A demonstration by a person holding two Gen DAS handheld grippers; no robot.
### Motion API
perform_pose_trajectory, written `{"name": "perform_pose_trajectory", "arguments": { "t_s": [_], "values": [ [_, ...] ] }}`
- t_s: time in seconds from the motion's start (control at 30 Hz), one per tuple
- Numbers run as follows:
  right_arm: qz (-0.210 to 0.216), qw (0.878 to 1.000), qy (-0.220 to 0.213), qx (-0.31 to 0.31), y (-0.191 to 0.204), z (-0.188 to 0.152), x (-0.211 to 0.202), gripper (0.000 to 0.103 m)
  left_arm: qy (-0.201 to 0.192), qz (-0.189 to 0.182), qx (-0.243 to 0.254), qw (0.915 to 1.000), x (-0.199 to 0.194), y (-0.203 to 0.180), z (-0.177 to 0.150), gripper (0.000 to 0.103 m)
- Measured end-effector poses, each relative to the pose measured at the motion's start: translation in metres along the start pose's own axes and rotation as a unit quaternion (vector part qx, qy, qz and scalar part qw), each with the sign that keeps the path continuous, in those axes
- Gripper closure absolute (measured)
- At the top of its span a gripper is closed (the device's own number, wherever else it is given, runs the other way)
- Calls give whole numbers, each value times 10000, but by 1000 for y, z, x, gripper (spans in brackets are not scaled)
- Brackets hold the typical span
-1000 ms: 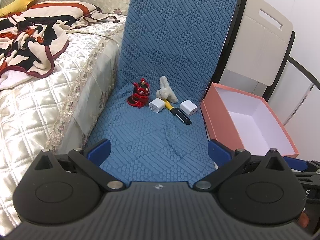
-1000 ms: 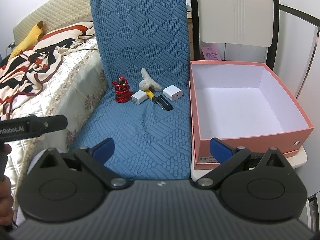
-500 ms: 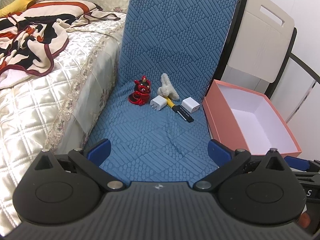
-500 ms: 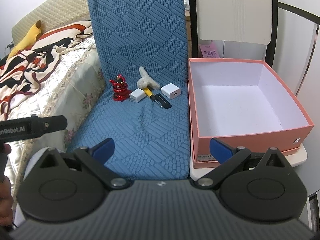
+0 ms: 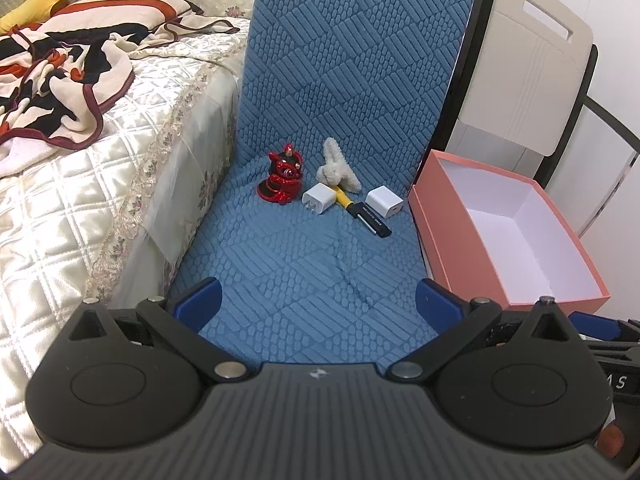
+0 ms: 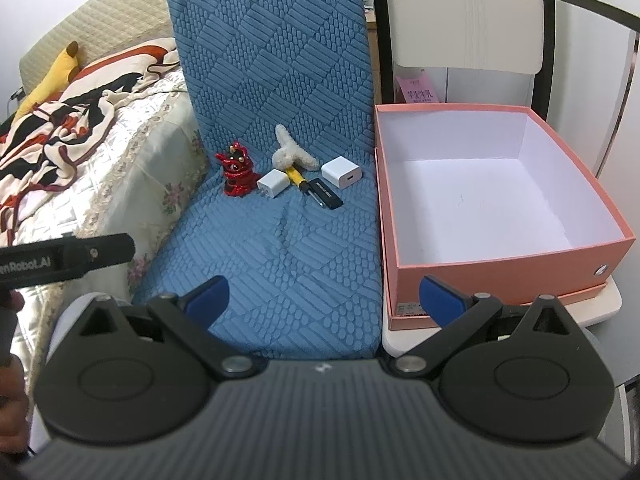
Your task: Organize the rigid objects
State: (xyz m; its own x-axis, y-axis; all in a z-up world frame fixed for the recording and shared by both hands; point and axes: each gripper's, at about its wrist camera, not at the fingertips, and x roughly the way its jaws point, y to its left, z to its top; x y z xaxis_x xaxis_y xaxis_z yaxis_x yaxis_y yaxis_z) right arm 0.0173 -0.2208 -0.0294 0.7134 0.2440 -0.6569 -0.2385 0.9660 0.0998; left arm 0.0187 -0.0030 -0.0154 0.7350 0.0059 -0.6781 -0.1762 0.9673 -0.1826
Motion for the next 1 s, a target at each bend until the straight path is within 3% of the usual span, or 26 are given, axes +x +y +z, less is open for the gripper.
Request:
{"name": "perform_pose_trajectory", "arguments": {
  "t_s": [0.57,1.0],
  "values": [
    [65,9995,237,194,-2,3,19,0,151,-22,-16,9999,21,8,9,0],
    [336,9992,222,71,4,26,55,0,246,58,-90,9996,64,17,31,0]
  ]
}}
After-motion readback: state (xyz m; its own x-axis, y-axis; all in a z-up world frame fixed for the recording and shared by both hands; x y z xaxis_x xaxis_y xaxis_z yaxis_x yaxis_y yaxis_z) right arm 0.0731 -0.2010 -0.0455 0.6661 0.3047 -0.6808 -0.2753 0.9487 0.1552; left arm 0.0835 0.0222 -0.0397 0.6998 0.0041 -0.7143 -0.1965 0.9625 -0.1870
